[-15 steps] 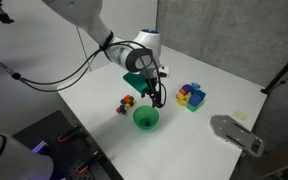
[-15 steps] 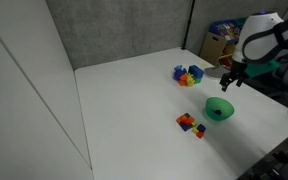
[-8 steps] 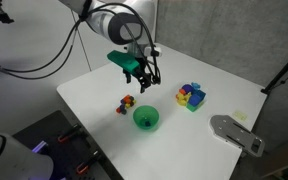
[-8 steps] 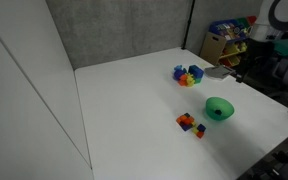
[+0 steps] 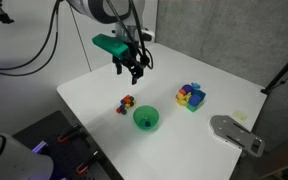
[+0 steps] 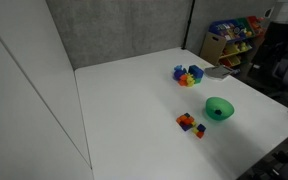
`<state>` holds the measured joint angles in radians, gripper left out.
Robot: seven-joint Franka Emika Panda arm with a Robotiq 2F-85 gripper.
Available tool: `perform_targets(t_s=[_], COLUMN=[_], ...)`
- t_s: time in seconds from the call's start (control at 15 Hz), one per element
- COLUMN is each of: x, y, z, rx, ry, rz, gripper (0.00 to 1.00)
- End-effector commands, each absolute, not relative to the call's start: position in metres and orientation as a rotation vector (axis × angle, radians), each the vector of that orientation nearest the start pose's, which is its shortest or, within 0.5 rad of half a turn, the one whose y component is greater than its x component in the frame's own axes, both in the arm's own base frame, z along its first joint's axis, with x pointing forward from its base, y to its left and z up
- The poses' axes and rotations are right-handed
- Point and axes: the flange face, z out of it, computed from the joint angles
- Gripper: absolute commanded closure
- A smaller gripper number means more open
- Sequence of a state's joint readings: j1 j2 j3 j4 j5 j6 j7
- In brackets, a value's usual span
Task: Put one small purple block in the green bowl
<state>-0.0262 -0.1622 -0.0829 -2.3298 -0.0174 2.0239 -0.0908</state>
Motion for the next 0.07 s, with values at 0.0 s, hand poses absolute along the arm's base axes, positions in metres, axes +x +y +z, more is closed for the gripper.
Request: perform_targets(t_s=[0.0], x=[0.4625], y=[-0.0519], z=[0.3919], rx=[-3.12], ry=[0.012], rz=[0.227], gripper=[0.0])
